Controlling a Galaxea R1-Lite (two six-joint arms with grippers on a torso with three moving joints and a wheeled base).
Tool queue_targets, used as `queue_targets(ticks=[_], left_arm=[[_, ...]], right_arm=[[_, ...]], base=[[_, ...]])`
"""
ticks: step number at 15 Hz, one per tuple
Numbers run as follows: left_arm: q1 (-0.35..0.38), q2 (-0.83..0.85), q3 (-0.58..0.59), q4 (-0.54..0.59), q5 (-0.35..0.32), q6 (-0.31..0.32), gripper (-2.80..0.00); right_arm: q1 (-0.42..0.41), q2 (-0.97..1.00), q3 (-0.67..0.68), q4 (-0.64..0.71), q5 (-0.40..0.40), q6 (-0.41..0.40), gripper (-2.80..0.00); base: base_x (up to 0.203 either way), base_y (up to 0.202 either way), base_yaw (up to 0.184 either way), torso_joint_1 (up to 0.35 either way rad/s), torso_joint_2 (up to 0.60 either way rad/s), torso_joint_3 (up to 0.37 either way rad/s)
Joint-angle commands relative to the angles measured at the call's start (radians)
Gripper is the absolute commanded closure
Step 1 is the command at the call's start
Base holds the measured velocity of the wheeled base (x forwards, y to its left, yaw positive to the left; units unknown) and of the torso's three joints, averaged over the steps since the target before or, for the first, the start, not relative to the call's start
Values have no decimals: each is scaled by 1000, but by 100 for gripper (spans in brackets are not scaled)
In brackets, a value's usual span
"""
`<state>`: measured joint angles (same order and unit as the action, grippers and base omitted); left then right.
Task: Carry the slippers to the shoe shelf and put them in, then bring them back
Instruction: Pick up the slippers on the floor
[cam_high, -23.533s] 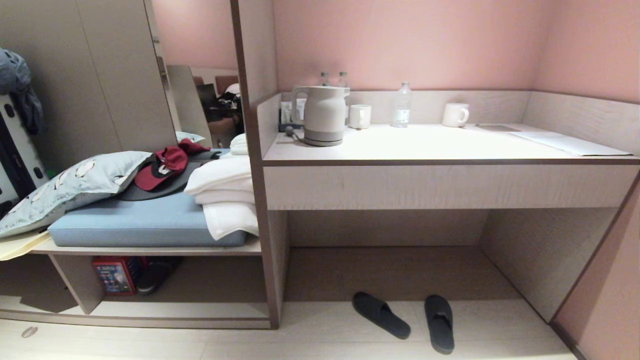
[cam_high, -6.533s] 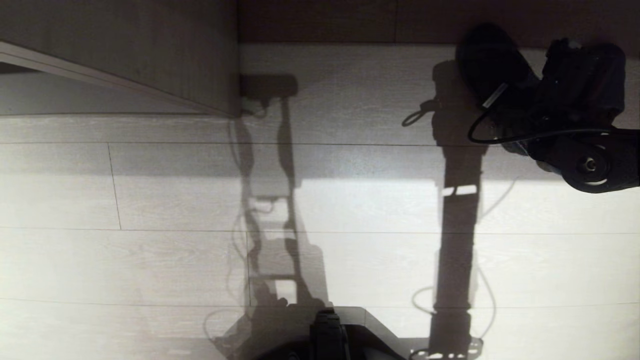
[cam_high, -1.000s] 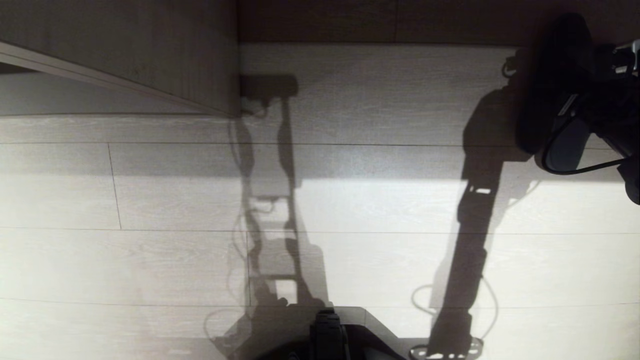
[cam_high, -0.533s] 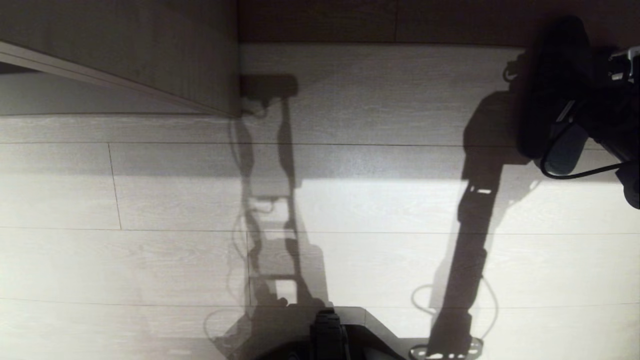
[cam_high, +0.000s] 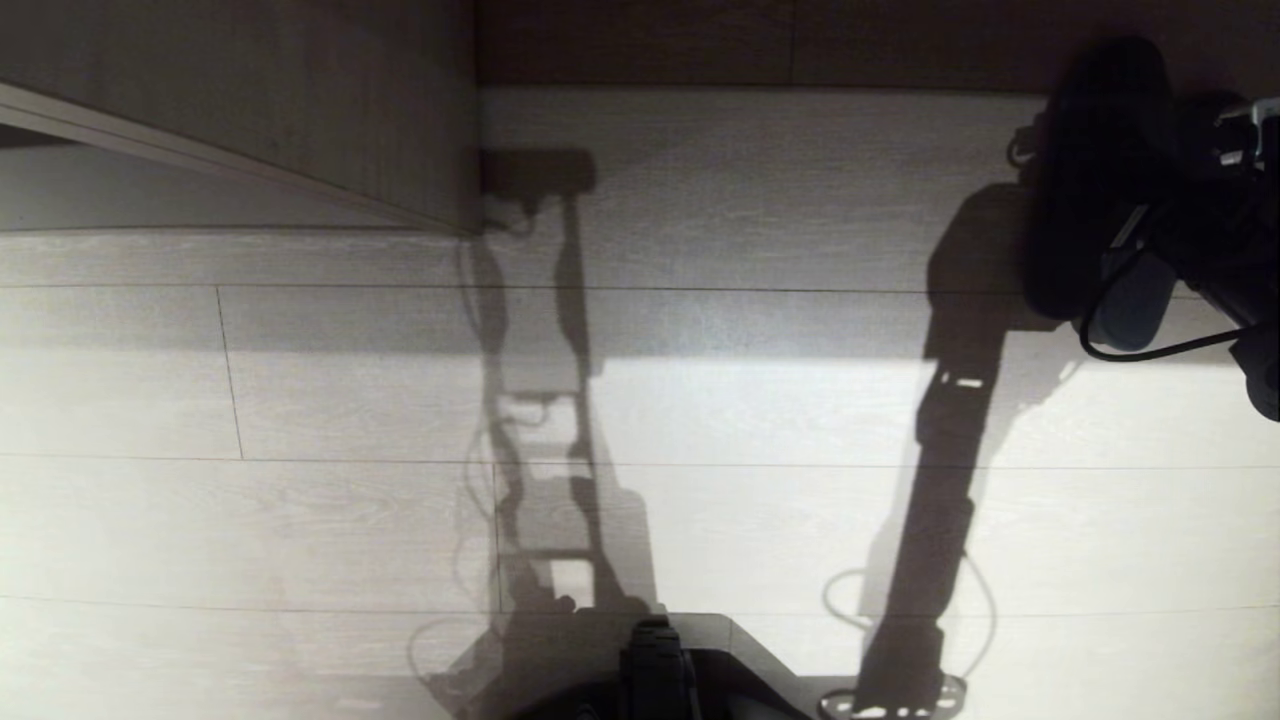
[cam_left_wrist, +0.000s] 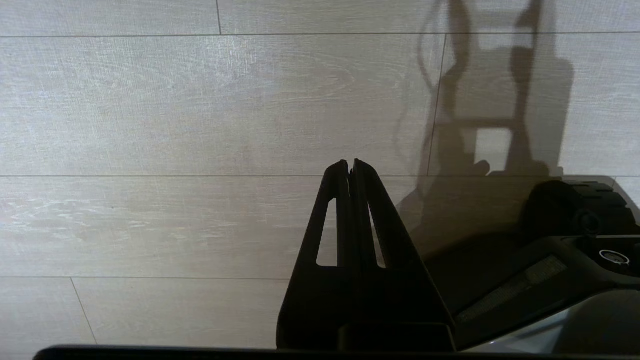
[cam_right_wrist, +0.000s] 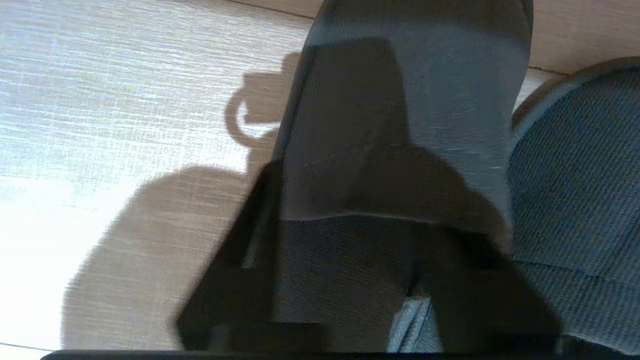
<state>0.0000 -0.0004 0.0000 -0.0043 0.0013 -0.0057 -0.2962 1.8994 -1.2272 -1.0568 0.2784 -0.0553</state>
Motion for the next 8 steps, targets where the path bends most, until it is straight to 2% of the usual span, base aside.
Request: queue_targets(ticks=[1, 8], left_arm=[[0, 0, 0, 0, 0, 0, 0], [0, 0, 0, 0, 0, 0, 0]], right_arm=[[0, 0, 0, -8, 1, -1, -280], [0, -64, 49, 13, -1, -8, -280]], base=[[0, 0, 0, 0, 0, 0], [0, 0, 0, 0, 0, 0]])
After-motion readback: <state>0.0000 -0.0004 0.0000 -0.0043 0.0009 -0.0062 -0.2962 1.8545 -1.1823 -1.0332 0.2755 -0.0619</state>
